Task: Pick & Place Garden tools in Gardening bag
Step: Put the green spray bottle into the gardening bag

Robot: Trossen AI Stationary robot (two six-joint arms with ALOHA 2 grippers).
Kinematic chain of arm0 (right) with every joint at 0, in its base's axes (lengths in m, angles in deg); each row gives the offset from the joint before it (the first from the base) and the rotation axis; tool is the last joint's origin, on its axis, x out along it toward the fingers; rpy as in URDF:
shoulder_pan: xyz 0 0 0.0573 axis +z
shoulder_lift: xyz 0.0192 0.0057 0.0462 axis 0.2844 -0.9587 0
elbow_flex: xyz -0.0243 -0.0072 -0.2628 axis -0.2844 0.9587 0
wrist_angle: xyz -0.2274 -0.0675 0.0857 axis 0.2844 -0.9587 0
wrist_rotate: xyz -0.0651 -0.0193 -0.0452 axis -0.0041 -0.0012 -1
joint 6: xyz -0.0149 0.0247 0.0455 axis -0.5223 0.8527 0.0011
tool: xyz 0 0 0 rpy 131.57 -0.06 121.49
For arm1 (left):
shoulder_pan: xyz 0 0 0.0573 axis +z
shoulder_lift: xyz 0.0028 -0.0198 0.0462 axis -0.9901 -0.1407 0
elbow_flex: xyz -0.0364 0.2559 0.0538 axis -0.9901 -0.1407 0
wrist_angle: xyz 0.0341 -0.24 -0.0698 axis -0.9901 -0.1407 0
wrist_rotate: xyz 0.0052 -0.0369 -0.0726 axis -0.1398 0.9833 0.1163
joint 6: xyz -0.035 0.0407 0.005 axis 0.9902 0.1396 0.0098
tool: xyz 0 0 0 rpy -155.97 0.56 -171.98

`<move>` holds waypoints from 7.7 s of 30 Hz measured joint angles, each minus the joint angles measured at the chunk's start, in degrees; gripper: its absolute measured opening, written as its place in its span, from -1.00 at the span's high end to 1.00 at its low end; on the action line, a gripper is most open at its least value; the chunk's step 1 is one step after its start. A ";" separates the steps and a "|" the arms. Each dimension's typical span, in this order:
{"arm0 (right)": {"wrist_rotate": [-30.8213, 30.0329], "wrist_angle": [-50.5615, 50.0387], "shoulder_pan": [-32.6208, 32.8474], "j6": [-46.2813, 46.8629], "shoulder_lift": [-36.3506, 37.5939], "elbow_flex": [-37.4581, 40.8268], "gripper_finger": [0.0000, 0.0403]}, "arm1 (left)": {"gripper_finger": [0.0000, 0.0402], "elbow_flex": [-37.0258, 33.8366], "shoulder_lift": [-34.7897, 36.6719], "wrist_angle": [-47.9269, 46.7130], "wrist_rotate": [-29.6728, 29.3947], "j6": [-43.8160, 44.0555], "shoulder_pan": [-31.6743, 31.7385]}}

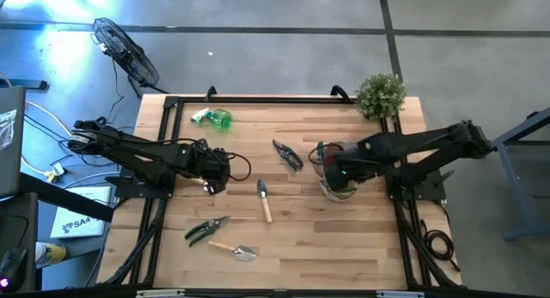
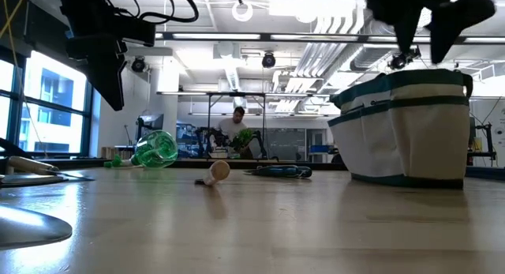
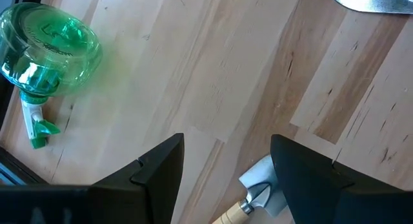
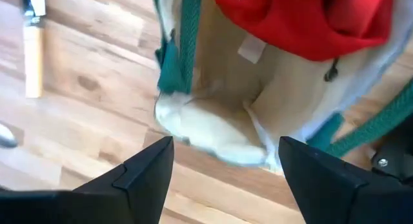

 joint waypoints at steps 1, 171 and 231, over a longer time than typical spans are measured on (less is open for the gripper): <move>-0.92 0.29 1.43 1.13 0.98 0.00 -0.34 | -0.11 0.00 0.00 -0.02 -0.46 -0.02 0.00; -53.43 93.32 50.45 -86.57 -13.75 1.64 -0.34 | 0.45 11.32 4.57 53.58 15.97 -31.79 -10.62; -33.02 94.01 23.37 -90.71 -13.71 1.64 0.37 | 0.53 11.32 -14.95 80.27 6.79 -30.57 -18.01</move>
